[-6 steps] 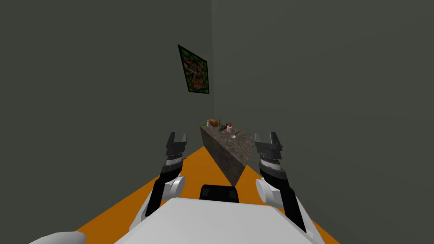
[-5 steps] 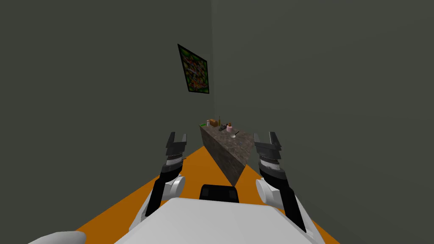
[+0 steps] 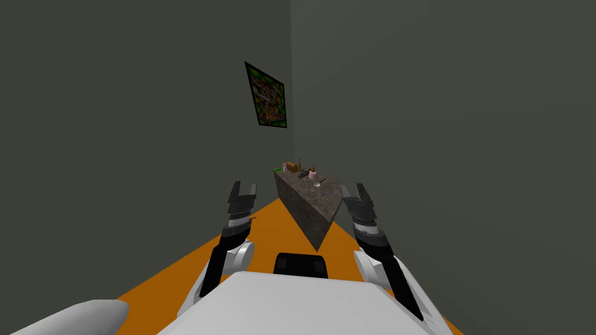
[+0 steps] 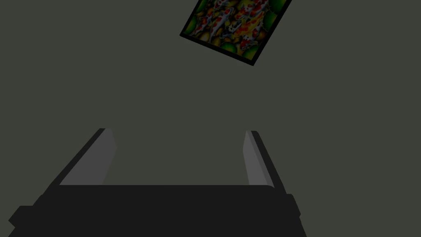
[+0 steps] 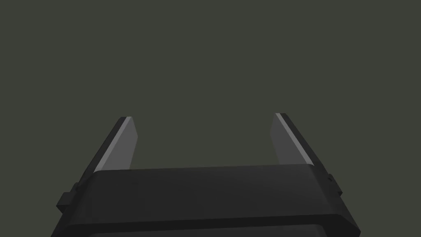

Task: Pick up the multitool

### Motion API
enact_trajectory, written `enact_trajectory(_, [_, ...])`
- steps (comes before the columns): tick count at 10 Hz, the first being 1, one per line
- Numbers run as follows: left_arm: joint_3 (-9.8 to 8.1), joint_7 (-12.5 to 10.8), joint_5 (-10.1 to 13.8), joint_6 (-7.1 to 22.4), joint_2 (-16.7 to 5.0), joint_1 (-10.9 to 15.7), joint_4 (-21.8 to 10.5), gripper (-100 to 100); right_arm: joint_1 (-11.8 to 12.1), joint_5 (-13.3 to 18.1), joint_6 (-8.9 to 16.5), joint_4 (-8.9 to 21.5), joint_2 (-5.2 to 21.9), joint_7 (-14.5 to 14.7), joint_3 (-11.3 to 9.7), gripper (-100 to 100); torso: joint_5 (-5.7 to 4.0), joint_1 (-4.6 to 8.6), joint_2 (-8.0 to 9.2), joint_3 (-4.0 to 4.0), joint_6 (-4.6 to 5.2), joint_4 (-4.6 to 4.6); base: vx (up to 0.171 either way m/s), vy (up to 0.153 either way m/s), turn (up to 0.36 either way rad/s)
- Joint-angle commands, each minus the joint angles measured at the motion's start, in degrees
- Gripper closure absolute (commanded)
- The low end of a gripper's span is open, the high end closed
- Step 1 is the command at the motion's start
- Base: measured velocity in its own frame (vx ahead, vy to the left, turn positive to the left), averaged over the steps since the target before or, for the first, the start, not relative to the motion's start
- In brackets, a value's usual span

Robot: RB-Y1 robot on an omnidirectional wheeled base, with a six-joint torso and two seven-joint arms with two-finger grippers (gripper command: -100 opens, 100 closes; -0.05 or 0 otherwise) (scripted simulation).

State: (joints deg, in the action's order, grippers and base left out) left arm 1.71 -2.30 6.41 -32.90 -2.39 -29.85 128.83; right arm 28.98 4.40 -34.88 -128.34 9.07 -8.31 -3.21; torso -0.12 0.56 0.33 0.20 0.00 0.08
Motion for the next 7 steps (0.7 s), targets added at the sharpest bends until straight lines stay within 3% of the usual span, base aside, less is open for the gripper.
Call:
enact_trajectory(1, [0.0, 0.0, 0.0, 0.0, 0.0, 0.0, 0.0, 0, -0.4, 0.9, -0.2, 0.7, 1.9, 0.4, -0.6, -100, 0.0, 0.0, 0.0, 0.0, 0.0, 0.0, -0.047, -0.116, 0.019])
enact_trajectory(7, [0.0, 0.0, 0.0, 0.0, 0.0, 0.0, 0.0, 0, -1.4, 7.7, -2.6, 5.4, 12.2, 2.5, -4.2, -100, 0.03, -0.18, -0.18, -0.11, 0.0, -0.04, -0.044, -0.116, 0.058])
